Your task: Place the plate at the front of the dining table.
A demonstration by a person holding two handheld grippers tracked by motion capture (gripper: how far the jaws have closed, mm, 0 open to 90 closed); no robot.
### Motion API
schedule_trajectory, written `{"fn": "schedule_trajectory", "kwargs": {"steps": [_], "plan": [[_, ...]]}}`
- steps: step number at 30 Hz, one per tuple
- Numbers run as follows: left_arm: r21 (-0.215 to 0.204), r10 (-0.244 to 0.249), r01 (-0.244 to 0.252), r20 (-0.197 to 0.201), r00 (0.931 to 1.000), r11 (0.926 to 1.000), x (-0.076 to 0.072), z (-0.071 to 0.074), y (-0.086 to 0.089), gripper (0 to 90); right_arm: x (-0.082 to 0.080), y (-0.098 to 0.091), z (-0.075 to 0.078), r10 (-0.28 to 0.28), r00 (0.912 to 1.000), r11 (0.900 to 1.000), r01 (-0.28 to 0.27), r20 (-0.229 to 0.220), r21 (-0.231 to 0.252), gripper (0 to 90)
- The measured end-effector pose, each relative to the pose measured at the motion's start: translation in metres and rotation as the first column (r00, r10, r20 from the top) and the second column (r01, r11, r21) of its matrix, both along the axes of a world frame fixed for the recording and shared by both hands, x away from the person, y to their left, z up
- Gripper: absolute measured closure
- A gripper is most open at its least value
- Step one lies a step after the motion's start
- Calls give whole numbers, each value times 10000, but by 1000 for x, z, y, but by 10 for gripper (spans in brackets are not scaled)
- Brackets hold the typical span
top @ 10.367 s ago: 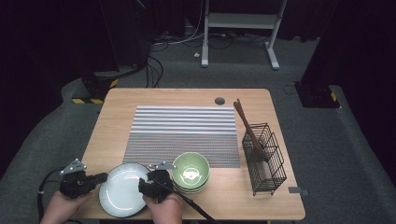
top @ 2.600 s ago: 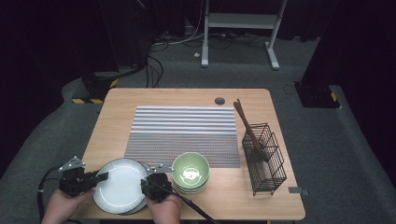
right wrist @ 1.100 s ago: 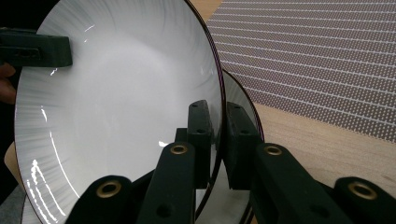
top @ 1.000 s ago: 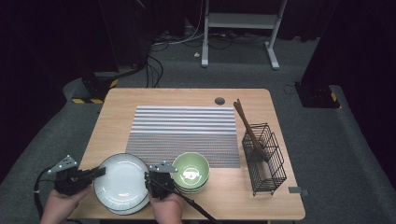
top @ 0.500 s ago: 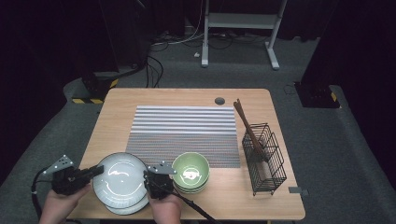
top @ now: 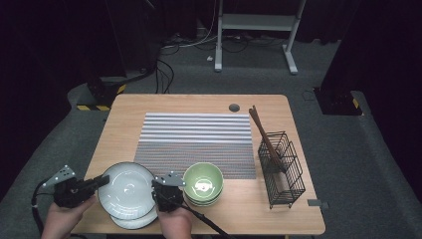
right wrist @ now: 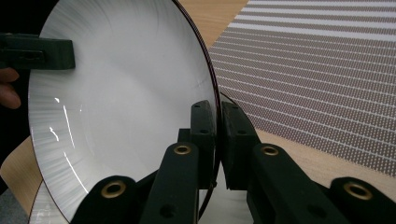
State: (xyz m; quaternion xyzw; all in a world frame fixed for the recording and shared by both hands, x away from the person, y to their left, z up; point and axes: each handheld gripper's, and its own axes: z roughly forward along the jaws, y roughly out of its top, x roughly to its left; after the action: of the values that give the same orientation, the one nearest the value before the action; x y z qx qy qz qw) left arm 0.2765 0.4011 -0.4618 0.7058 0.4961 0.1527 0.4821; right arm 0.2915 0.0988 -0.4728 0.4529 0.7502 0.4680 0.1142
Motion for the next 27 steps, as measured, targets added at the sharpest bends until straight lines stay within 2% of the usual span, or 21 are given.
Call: {"fn": "schedule_trajectory", "kwargs": {"steps": [15, 22, 27], "plan": [[-138, 97, -89, 517, 9986, 9999, -5, 11, -4, 824, -3, -2, 14, -110, 9980, 9999, 116, 616, -98, 843], [-87, 278, -270, 1040, 9942, 9996, -11, 22, -8, 819, -8, -4, 26, -100, 9949, 9999, 98, 1008, 28, 843], [-111, 310, -298, 1232, 9919, 9995, -13, 25, -11, 818, -9, -7, 31, -123, 9929, 9999, 118, 1180, 47, 844]]}}
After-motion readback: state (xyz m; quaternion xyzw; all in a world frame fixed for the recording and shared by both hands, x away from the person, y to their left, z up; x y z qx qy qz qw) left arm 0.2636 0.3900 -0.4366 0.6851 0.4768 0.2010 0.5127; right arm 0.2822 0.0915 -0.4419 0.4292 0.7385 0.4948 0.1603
